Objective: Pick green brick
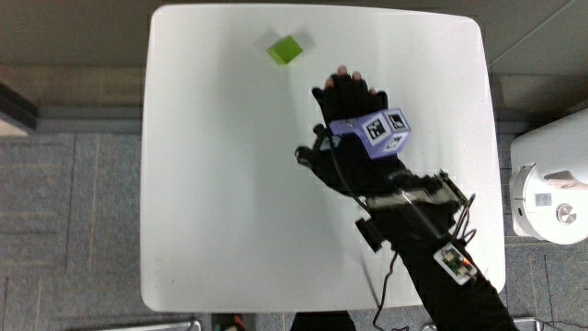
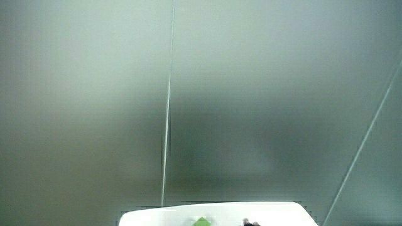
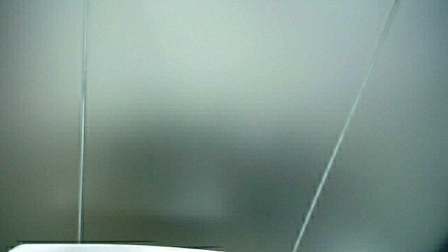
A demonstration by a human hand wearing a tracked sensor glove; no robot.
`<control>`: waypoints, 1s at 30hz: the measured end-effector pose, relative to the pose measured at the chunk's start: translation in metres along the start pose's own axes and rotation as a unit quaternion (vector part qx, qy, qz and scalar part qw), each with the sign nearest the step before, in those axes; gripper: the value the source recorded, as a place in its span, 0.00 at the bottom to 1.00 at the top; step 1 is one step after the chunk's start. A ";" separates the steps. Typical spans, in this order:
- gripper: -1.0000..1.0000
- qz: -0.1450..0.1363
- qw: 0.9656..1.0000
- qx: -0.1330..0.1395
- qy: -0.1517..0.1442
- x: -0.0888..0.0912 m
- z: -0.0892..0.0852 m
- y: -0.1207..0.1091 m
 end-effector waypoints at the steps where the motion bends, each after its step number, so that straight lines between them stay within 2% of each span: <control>1: 0.50 -0.008 1.000 -0.005 -0.004 -0.002 0.002 0.003; 4: 0.50 -0.031 0.999 -0.020 -0.014 -0.007 0.007 0.012; 6: 0.50 -0.017 0.999 -0.014 -0.023 -0.012 0.012 0.016; 8: 0.50 -0.015 0.999 -0.011 -0.031 -0.015 0.015 0.019; 9: 0.50 -0.035 0.999 -0.030 -0.024 -0.016 0.016 0.022; 15: 0.50 -0.009 1.000 -0.019 -0.013 -0.020 0.016 0.038; 17: 0.50 0.020 0.998 0.033 -0.052 -0.021 0.016 0.042; 19: 0.50 0.023 0.998 0.019 -0.062 -0.023 0.013 0.046; 20: 0.50 0.030 0.997 0.020 -0.066 -0.023 0.012 0.048; 22: 0.50 0.019 0.999 -0.007 -0.046 -0.041 0.021 0.044; 23: 0.50 0.031 0.997 0.019 -0.068 -0.027 0.011 0.052; 30: 0.50 0.016 0.998 -0.001 -0.067 -0.026 0.003 0.065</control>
